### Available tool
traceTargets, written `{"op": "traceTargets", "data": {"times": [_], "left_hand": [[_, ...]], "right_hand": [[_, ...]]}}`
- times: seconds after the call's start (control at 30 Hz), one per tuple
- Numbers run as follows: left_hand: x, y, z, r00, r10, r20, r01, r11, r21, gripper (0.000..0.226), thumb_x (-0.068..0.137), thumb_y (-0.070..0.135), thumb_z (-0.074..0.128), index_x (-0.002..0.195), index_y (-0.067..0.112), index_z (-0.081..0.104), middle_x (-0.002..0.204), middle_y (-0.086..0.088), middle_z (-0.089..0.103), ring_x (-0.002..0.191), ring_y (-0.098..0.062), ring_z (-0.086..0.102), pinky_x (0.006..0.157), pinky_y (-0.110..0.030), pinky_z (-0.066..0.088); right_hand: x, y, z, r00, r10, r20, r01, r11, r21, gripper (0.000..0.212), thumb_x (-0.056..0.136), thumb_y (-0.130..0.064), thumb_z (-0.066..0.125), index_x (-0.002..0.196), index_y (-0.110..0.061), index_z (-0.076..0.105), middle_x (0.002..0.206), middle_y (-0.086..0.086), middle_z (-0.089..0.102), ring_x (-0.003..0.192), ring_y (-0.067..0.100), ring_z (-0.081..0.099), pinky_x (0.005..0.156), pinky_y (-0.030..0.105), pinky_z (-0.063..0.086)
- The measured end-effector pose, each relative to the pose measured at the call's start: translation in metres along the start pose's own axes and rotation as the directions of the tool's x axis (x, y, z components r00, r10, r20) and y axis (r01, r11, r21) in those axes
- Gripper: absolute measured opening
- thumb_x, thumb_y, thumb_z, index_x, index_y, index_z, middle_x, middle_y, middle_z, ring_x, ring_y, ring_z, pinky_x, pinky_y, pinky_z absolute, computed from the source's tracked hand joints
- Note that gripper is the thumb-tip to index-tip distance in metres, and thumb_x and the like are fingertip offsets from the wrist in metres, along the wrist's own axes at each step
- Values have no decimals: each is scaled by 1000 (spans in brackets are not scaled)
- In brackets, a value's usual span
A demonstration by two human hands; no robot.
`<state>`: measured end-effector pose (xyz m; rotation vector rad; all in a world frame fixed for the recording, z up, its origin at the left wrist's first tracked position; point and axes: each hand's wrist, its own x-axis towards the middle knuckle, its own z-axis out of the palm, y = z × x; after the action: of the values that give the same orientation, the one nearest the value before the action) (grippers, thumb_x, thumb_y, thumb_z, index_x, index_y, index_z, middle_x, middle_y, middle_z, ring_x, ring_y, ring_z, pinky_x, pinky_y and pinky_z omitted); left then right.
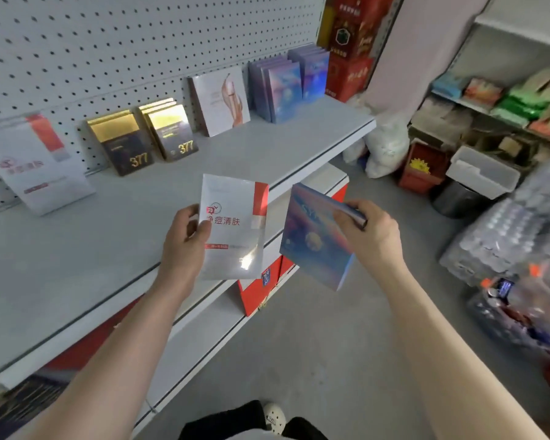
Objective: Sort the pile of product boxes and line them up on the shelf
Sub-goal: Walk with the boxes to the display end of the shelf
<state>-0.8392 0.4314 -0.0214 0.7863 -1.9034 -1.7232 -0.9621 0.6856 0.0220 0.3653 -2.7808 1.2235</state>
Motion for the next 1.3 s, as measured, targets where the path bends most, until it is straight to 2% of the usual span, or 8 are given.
{"op": "traceTargets", "data": {"times": [0.13,0.47,0.77,0.9,1.0,1.1,1.2,1.3], "left_hand": [[24,14,73,999,12,29,-12,1000,-1,23,98,18,51,119,29,51,107,4,65,94,-12,64,69,-23,48],[147,30,202,999,47,-8,-48,997,-62,24,97,19,52,116,34,50,110,3,67,97,-13,65,75,-27,53],[280,59,283,993,68,-100,-75,994,-74,28,98,17,51,125,25,50,103,14,65,89,4,65,67,-10,50],[319,67,304,984,85,-154,-87,996,-9,27,99,16,50,126,18,51,95,30,60,91,7,62,71,-11,47],[344,66,321,975,79,-206,-79,997,8,22,99,13,49,121,17,51,87,43,58,85,15,60,67,-6,47],[363,62,341,955,49,-294,-55,998,-12,23,99,11,49,120,18,52,99,27,64,89,9,63,68,-8,48],[382,58,364,918,-12,-395,-12,998,-59,25,98,12,50,119,24,55,106,11,67,95,-4,65,76,-24,51],[396,58,389,875,-77,-479,15,991,-132,23,99,12,50,108,32,56,103,4,69,91,-13,67,79,-38,56]], "right_hand": [[57,35,-31,999,19,-25,-19,1000,19,9,86,-28,61,93,-29,66,76,-11,62,75,13,53,57,8,36],[222,84,-49,999,-17,-49,21,996,83,13,88,-30,63,100,-33,67,78,-12,64,76,12,58,68,24,44],[413,85,-29,989,-145,-19,146,982,123,12,89,-25,62,100,-30,64,78,-11,62,70,6,52,63,17,37],[485,88,-15,978,-207,31,200,967,160,14,92,-28,60,105,-27,64,81,-15,62,67,-7,54,57,6,35],[544,96,3,955,-278,100,263,954,143,21,92,-34,60,111,-25,64,88,-10,64,69,-1,55,62,11,37],[600,99,21,909,-384,164,365,921,136,20,92,-29,63,109,-20,66,86,-6,63,70,4,51,62,13,35],[657,103,37,838,-478,262,436,876,206,18,91,-21,66,108,-17,67,87,-4,64,68,-5,54,62,5,37],[715,109,57,782,-513,354,450,858,249,20,87,-28,68,107,-28,66,91,-7,69,79,6,64,78,35,54]]}}
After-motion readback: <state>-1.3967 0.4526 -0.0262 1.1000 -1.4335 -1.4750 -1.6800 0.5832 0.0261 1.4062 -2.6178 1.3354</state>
